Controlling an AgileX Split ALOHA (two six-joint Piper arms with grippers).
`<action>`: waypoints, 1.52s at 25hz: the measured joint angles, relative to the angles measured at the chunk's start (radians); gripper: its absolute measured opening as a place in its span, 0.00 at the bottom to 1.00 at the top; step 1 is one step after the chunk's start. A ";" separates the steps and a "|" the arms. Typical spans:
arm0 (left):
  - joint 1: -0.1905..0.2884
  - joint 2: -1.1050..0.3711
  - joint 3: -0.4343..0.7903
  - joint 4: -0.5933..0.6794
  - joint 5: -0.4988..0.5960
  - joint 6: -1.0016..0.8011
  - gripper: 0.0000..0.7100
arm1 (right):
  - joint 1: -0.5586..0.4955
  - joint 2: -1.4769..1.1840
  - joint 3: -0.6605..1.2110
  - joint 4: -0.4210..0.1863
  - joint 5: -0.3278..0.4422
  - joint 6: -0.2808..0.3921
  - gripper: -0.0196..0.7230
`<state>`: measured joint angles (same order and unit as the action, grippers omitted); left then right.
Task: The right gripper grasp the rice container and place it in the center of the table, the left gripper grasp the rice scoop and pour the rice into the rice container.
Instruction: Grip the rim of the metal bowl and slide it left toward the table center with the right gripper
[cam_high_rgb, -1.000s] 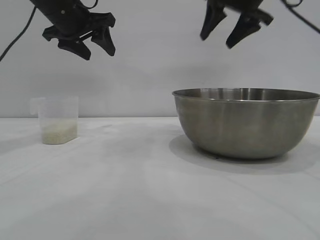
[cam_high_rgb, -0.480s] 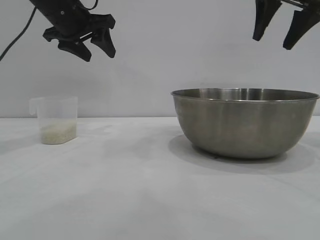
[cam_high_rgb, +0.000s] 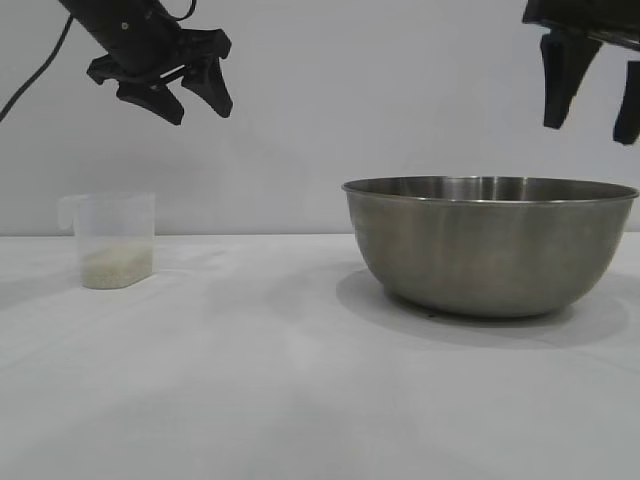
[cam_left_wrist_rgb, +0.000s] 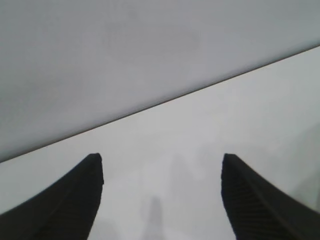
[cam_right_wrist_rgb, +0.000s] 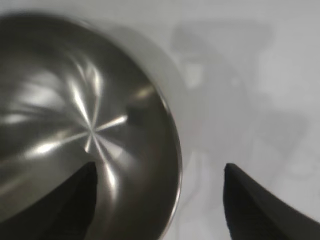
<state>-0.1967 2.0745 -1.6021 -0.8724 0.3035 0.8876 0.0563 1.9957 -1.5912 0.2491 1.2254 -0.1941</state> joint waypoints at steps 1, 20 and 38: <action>0.000 0.000 0.000 0.000 0.000 0.000 0.63 | 0.000 0.000 0.005 0.000 -0.006 0.000 0.62; 0.000 0.000 0.000 0.006 0.002 0.000 0.63 | 0.000 0.116 0.005 0.047 -0.131 -0.002 0.62; 0.000 0.000 0.000 0.009 0.002 0.000 0.63 | 0.017 0.127 0.005 0.081 -0.192 -0.005 0.03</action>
<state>-0.1967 2.0745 -1.6021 -0.8633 0.3053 0.8876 0.0730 2.1226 -1.5866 0.3304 1.0336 -0.1992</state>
